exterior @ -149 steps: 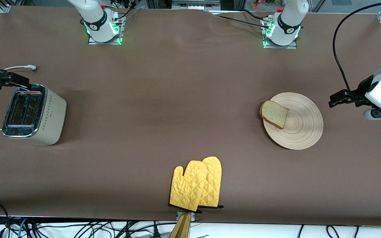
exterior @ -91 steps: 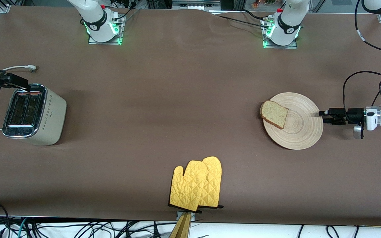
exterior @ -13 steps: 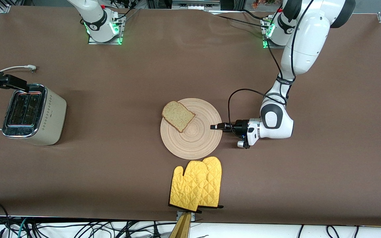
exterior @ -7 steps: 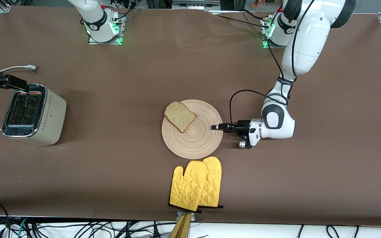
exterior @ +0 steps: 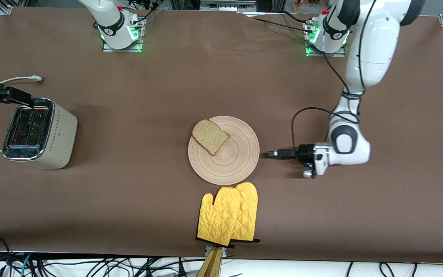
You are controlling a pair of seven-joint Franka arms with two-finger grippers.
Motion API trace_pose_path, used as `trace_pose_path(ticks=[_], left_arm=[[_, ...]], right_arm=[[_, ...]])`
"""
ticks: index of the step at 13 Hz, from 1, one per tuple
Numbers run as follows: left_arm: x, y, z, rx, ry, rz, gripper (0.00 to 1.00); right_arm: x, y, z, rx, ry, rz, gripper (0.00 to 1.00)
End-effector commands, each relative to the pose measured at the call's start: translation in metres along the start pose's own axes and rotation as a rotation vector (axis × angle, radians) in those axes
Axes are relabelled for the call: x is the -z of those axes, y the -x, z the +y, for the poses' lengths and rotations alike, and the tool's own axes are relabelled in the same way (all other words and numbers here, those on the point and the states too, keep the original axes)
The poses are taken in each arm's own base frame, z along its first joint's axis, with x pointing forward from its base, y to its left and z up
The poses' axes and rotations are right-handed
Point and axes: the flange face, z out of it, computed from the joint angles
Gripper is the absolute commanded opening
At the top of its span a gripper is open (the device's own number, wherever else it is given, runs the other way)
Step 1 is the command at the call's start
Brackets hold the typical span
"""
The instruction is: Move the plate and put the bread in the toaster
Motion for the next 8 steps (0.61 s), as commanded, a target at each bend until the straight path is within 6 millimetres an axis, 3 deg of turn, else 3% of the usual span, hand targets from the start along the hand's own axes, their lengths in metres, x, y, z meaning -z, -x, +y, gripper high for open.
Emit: trace_pose_path(ticks=[1,4,8], left_arm=[[0.086,0.019,0.047,0.031,-0.090,-0.002,1.00],[0.157,0.038,0.103,0.091,-0.226,-0.006,1.00],[0.216,0.066,0.164,0.074,-0.483,0.029,1.00]], right_arm=[[0.004,0.002,-0.003,0.012,-0.007,0.009,1.00],[0.003,0.001,-0.005,0.003,-0.009,0.008,1.00],[0.003,0.000,-0.021,0.028,0.008,0.012,1.00]])
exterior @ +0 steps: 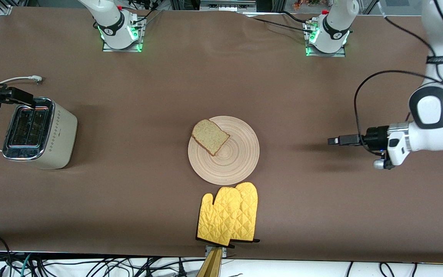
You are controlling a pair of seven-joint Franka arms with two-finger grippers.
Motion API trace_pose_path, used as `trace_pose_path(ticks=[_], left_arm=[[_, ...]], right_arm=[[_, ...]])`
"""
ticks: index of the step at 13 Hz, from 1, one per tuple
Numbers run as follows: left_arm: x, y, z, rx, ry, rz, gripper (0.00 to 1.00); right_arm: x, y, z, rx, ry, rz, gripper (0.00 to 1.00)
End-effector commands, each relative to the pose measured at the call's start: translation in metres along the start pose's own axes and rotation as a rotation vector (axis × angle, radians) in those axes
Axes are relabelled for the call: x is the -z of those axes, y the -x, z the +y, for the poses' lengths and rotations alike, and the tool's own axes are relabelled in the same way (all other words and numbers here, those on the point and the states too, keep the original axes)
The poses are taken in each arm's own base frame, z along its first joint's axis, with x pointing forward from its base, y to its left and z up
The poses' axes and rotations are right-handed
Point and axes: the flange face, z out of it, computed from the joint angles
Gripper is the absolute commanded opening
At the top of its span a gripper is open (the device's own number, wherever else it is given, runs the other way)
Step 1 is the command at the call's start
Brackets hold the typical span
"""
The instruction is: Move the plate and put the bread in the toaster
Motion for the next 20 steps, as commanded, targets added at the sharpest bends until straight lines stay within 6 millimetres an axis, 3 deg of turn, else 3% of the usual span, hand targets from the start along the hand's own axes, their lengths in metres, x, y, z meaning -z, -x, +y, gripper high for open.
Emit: trace_pose_path(ticks=[1,6,11,13,16,17,20], left_arm=[[0.034,0.029,0.020,0.012,-0.151,0.040,1.00],[0.086,0.051,0.058,-0.062,-0.479,0.093,1.00],[0.109,0.070,0.128,-0.022,-0.724,0.087,1.00],[0.124,0.072,0.134,-0.017,-0.747,0.099,1.00],[0.166,0.072,0.143,-0.030,-0.815,0.177,1.00],[0.164,0.065,0.132,-0.015,-0.803,0.167,1.00],[0.160,0.065,0.129,0.005,-0.751,0.153,1.00]], right_arm=[[0.003,0.001,-0.015,0.030,0.009,0.004,1.00],[-0.020,-0.001,-0.029,0.006,-0.105,-0.057,1.00],[-0.081,-0.020,-0.063,-0.217,-0.299,-0.128,1.00],[-0.113,-0.022,-0.085,-0.291,-0.347,-0.132,1.00],[-0.142,-0.022,-0.138,-0.394,-0.352,-0.119,1.00],[-0.154,-0.021,-0.151,-0.423,-0.350,-0.108,1.00],[-0.203,-0.010,-0.195,-0.480,-0.368,-0.055,1.00]])
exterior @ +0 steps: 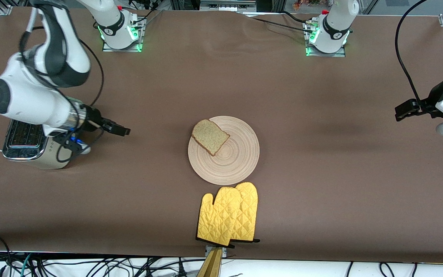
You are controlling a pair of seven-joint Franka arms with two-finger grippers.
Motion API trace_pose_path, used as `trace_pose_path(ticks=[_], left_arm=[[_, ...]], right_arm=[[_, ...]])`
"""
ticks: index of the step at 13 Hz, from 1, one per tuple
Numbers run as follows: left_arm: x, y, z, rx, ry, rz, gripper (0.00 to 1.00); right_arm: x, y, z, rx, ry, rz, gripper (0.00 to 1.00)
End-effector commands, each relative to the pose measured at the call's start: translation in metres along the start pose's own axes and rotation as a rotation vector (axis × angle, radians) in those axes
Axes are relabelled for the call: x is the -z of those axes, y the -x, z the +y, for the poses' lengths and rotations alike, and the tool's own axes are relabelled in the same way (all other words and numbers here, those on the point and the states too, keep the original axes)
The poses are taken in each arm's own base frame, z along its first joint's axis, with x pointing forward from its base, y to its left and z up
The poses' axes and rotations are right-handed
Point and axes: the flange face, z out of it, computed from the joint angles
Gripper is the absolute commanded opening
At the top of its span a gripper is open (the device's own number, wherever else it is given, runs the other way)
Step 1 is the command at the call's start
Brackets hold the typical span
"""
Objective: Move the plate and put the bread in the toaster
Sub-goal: 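Move the right gripper over the bread slice on the plate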
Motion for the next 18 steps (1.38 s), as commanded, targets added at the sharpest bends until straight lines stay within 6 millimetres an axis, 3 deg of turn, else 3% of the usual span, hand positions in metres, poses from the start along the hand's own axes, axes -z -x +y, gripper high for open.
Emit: trace_pose_path(ticks=[1,3,4,6,12,18], left_arm=[[0.003,-0.002,0.005,0.002,0.041,-0.029,1.00],[0.008,0.003,0.012,0.004,0.118,-0.044,1.00],[0.009,0.003,0.003,0.025,0.177,-0.048,1.00],[0.015,0.007,0.006,0.035,0.159,-0.037,1.00],[0.013,0.008,0.010,0.020,0.152,-0.042,1.00],[0.011,0.012,0.017,-0.004,0.116,-0.048,1.00]], right_arm=[[-0.047,0.028,-0.010,-0.079,-0.065,0.037,1.00],[-0.091,0.053,-0.023,-0.119,-0.094,0.080,1.00],[-0.117,0.067,-0.030,-0.141,-0.104,0.095,1.00],[-0.159,0.093,-0.051,-0.187,-0.150,0.118,1.00],[-0.238,0.134,-0.080,-0.234,-0.196,0.132,1.00],[-0.248,0.146,-0.088,-0.241,-0.203,0.129,1.00]])
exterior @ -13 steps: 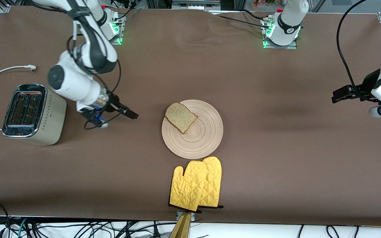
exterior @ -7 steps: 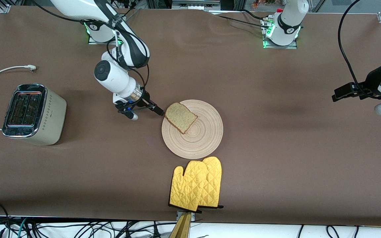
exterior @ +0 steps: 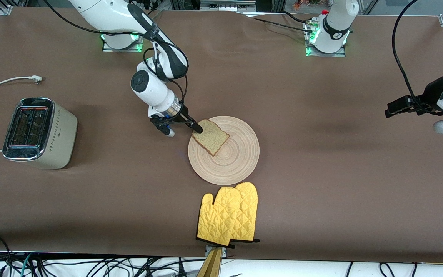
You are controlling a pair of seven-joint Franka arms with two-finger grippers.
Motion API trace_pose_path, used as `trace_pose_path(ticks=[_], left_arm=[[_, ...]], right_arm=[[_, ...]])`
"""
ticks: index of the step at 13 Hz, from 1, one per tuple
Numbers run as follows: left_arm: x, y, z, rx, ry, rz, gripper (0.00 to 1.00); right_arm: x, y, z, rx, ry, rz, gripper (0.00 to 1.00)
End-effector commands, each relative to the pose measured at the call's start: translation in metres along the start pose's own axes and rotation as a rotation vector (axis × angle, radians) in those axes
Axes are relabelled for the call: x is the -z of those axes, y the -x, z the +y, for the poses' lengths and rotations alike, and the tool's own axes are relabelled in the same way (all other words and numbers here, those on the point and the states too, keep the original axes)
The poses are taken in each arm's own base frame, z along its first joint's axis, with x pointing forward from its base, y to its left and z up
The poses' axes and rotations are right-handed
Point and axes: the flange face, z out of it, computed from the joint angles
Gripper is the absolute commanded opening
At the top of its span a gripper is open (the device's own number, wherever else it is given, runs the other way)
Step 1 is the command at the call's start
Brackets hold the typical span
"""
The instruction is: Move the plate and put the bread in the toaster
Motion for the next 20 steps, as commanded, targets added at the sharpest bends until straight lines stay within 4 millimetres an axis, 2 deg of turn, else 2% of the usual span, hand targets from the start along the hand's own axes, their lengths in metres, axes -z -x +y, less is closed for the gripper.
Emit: trace_pose_path(ticks=[1,2,6,7,10,14,15,17,20], left_arm=[[0.001,0.009,0.007,-0.025,-0.023,-0.022,1.00],[0.002,0.014,0.006,-0.025,-0.025,-0.039,1.00],[0.006,0.025,0.005,-0.026,-0.065,-0.082,1.00],[0.005,0.027,0.008,-0.031,-0.067,-0.088,1.00],[0.015,0.039,0.008,-0.031,-0.074,-0.118,1.00],[0.017,0.035,0.004,-0.024,-0.069,-0.094,1.00],[0.019,0.032,0.001,-0.018,-0.064,-0.071,1.00],[0.023,0.027,-0.010,0.003,-0.042,-0.044,1.00],[0.023,0.024,-0.008,-0.003,-0.055,-0.025,1.00]], right_arm=[[0.004,0.006,-0.003,-0.020,-0.017,0.002,0.98],[0.006,0.007,-0.005,-0.016,-0.021,0.003,0.90],[0.007,0.010,-0.006,-0.009,-0.017,-0.002,0.80],[0.006,0.011,-0.006,-0.008,-0.017,-0.003,0.73],[0.010,0.015,-0.009,0.002,-0.016,-0.006,0.73],[0.015,0.020,-0.011,0.010,-0.002,-0.019,0.73],[0.016,0.021,-0.011,0.012,0.007,-0.026,0.64],[0.017,0.022,-0.010,0.013,0.013,-0.030,0.27],[0.017,0.022,-0.010,0.013,0.013,-0.031,0.10]])
